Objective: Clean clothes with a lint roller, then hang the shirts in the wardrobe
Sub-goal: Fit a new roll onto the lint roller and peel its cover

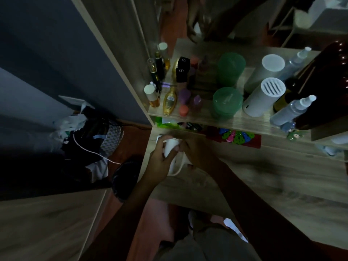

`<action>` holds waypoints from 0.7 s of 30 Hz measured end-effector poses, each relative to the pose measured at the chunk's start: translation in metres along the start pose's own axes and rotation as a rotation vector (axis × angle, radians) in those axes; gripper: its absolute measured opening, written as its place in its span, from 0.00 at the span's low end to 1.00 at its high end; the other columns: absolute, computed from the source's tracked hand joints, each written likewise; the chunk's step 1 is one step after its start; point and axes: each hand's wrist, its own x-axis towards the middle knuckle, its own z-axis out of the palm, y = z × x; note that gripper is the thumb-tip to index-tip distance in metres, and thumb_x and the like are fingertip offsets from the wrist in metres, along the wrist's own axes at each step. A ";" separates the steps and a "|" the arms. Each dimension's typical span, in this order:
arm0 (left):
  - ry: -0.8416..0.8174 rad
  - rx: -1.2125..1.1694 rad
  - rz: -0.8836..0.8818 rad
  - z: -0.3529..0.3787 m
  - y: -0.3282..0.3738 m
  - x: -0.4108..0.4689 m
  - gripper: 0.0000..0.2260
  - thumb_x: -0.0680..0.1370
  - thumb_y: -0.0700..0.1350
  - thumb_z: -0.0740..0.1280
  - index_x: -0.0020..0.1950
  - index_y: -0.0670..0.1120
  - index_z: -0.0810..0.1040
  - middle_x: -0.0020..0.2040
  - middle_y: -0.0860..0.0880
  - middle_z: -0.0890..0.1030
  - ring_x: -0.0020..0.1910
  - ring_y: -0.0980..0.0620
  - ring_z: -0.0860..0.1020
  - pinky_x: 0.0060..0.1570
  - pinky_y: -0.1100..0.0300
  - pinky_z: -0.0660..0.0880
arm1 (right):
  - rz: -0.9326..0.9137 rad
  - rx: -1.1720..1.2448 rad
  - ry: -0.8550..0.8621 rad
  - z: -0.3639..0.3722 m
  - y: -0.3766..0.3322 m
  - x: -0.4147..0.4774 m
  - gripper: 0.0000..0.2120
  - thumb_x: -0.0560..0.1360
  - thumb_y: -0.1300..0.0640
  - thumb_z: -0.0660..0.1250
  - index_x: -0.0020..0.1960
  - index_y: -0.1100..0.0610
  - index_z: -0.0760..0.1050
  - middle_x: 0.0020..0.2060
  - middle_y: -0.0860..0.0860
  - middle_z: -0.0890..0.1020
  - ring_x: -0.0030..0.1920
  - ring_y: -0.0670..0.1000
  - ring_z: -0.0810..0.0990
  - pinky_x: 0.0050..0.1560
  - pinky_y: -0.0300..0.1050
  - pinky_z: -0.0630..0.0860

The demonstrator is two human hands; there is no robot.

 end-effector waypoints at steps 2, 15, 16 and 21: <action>0.017 -0.013 -0.010 -0.002 0.005 -0.001 0.17 0.81 0.50 0.67 0.67 0.47 0.71 0.53 0.64 0.81 0.52 0.63 0.80 0.48 0.62 0.79 | -0.028 -0.038 0.024 -0.001 -0.006 -0.002 0.19 0.82 0.49 0.57 0.54 0.61 0.80 0.42 0.57 0.86 0.32 0.47 0.80 0.30 0.34 0.71; -0.044 -0.236 -0.212 -0.005 0.018 -0.005 0.13 0.81 0.47 0.68 0.63 0.49 0.70 0.45 0.43 0.81 0.35 0.47 0.81 0.32 0.53 0.79 | -0.002 -0.128 -0.021 0.002 -0.020 -0.015 0.14 0.82 0.57 0.59 0.59 0.66 0.77 0.46 0.61 0.83 0.33 0.48 0.77 0.34 0.40 0.76; -0.054 -0.242 -0.218 -0.005 0.018 -0.004 0.13 0.81 0.47 0.68 0.63 0.49 0.70 0.45 0.41 0.81 0.35 0.46 0.80 0.32 0.53 0.78 | 0.000 -0.250 -0.111 0.001 -0.021 -0.015 0.17 0.81 0.56 0.62 0.66 0.65 0.74 0.57 0.63 0.81 0.44 0.53 0.81 0.48 0.47 0.80; -0.078 -0.247 -0.230 -0.007 0.017 -0.006 0.11 0.81 0.47 0.68 0.62 0.49 0.71 0.48 0.36 0.80 0.36 0.48 0.80 0.31 0.56 0.76 | -0.065 -0.588 -0.230 0.005 -0.018 -0.018 0.32 0.77 0.54 0.71 0.75 0.62 0.64 0.72 0.60 0.70 0.69 0.58 0.72 0.72 0.52 0.68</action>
